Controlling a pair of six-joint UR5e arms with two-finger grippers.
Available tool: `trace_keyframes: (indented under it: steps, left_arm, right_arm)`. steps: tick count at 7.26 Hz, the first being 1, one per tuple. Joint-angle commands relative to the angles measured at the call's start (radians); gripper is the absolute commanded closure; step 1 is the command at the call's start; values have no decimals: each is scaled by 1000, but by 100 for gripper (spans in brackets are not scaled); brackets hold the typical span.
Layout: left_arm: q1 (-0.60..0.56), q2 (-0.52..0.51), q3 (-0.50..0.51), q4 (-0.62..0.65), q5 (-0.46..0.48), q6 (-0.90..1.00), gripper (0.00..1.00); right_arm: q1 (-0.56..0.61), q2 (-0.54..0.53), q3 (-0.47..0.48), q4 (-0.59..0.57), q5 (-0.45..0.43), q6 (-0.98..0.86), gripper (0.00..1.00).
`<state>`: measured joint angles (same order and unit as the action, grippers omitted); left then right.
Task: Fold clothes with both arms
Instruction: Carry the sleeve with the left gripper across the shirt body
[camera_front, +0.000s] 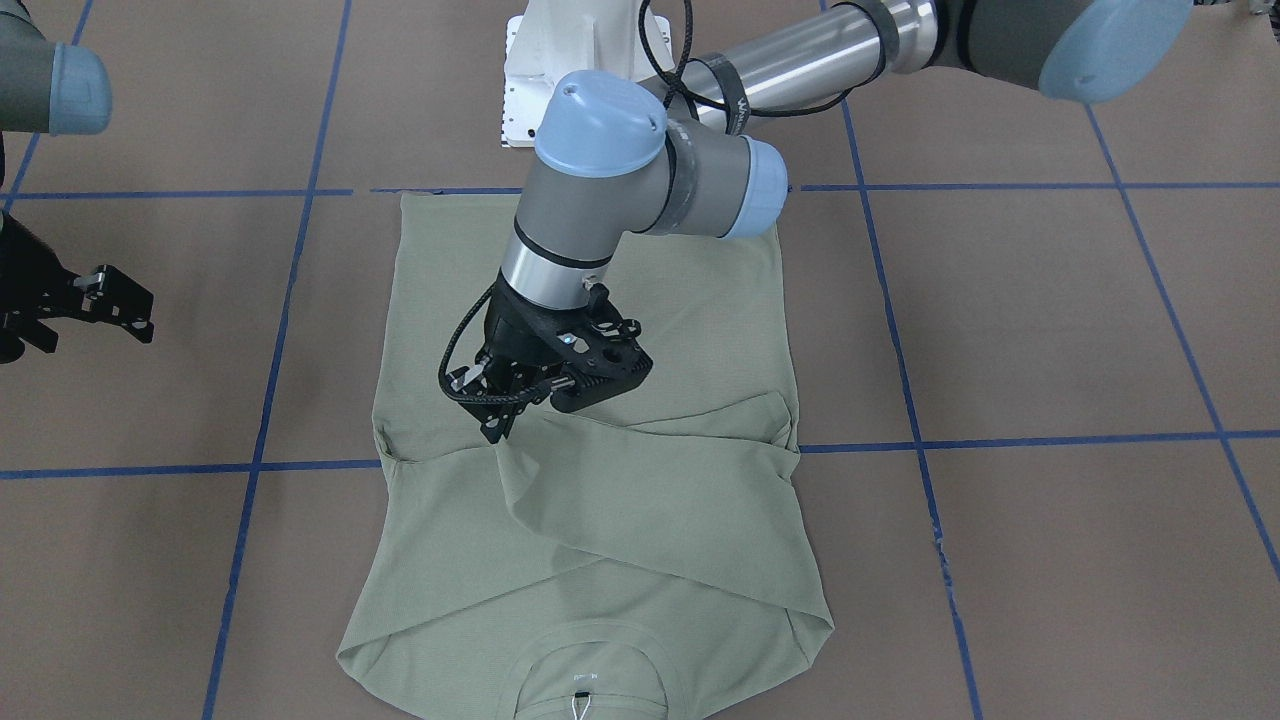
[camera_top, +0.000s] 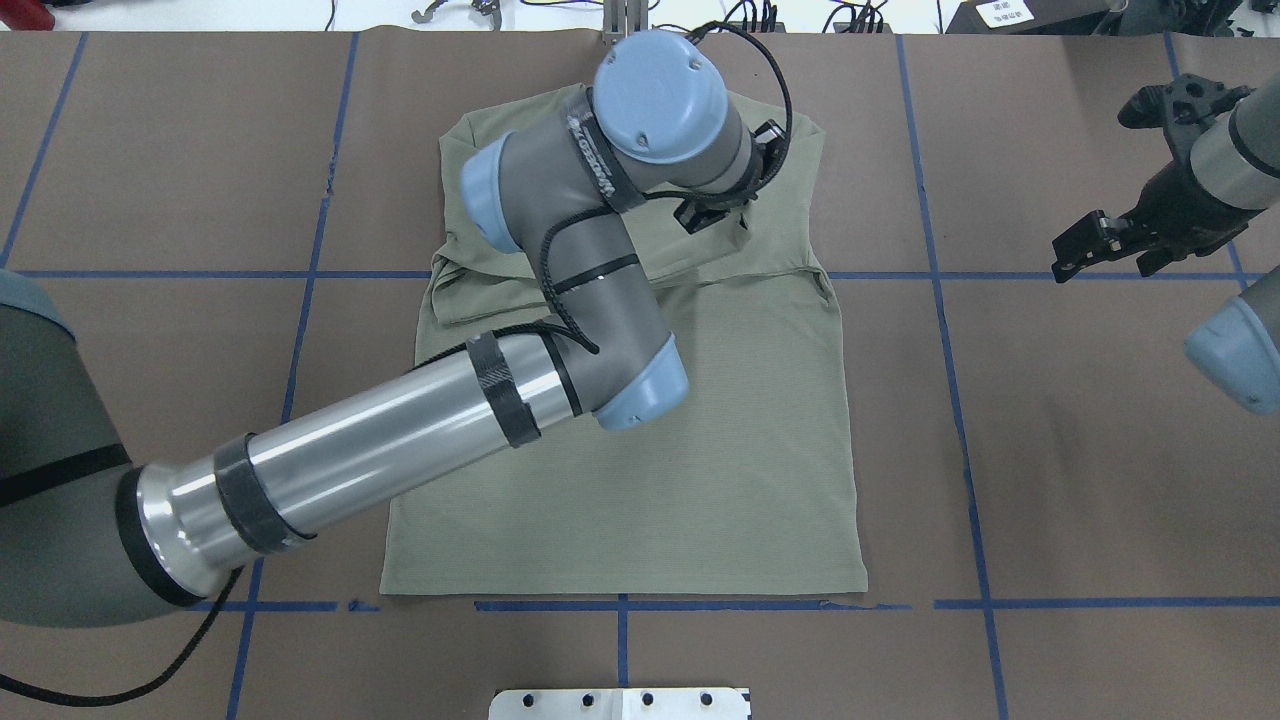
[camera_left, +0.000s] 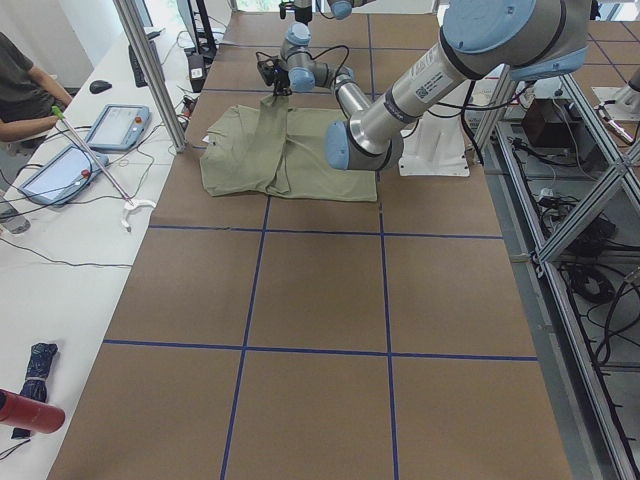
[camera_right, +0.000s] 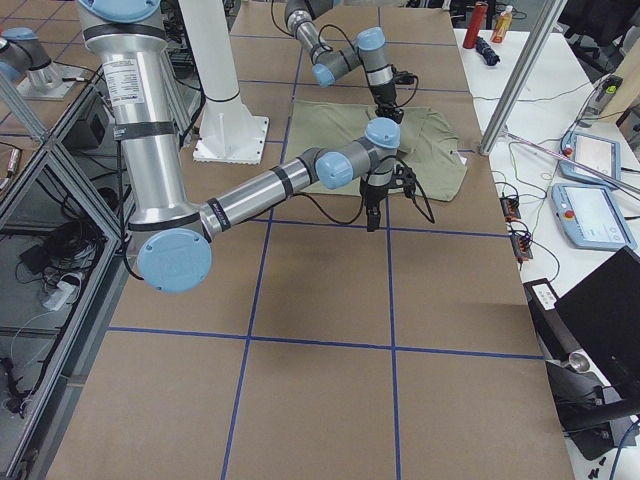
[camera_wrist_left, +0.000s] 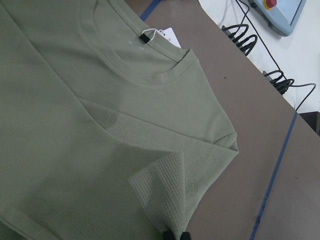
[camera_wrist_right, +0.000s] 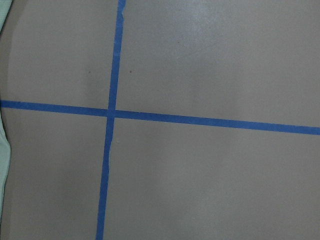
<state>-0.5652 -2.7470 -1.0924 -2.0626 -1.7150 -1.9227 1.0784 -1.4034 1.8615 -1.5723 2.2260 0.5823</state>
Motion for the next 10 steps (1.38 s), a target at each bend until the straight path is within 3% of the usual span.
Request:
trace_keyframes:
  steps: [1, 5, 7, 10]
  left_arm:
    - [77, -53, 62, -20, 57, 6, 0]
    - [36, 137, -105, -14, 69, 189, 0]
    - [-2, 280, -283, 68, 68, 302, 0]
    - [-36, 528, -577, 192, 14, 524, 0]
  right_arm:
    - [0, 9, 1, 0, 1, 2, 0]
    - [-11, 12, 31, 43, 4, 55, 0]
    - [-125, 4, 38, 220, -41, 321, 0]
    - [-337, -34, 155, 255, -176, 534, 0]
